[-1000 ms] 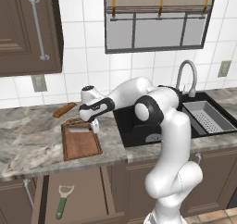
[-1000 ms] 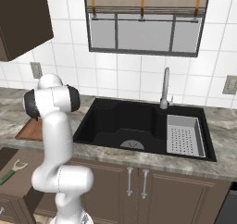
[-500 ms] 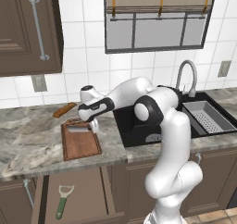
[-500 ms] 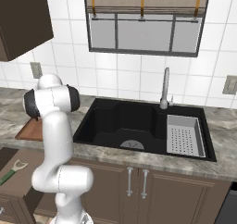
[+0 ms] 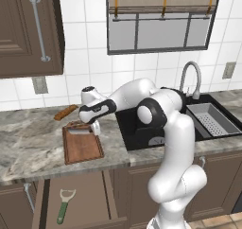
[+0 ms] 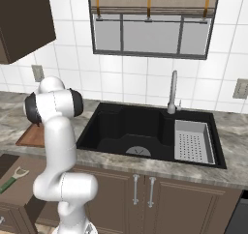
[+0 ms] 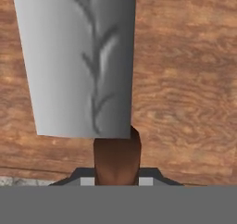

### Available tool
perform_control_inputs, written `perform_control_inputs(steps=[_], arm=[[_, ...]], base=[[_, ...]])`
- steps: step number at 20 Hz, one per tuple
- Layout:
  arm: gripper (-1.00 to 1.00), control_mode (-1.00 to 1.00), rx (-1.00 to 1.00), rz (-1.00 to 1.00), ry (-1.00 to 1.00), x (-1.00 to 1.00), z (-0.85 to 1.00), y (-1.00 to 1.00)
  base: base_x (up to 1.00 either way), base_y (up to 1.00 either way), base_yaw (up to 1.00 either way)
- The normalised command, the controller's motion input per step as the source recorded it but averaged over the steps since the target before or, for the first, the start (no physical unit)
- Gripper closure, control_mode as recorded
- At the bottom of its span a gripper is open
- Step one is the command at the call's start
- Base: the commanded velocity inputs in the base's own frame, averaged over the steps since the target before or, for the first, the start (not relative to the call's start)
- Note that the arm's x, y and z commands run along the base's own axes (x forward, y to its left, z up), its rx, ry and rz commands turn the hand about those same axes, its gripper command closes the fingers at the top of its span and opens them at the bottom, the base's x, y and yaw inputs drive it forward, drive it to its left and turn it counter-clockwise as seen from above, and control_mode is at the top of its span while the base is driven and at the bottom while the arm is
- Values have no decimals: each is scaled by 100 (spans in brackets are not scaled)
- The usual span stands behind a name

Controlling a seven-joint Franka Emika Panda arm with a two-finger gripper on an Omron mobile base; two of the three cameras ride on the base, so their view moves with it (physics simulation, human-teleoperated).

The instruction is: Open the drawer on the left and place the cutting tools on the cutting board.

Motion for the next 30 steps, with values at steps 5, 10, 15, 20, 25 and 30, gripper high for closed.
perform_control_inputs(steps=[5, 10, 15, 20, 25, 30], arm=[[-100, -100, 0, 0, 0, 4, 0, 8], [-100, -100, 0, 0, 0, 6, 0, 0], [-100, -100, 0, 0, 0, -1, 1, 0], [-100, -100, 0, 0, 0, -27, 12, 0], [-100, -100, 0, 0, 0, -58, 14, 0], [-100, -100, 0, 0, 0, -69, 2, 0]], base=[[0, 0, 0], [0, 0, 0], [0, 0, 0], [0, 0, 0], [0, 0, 0], [0, 0, 0]])
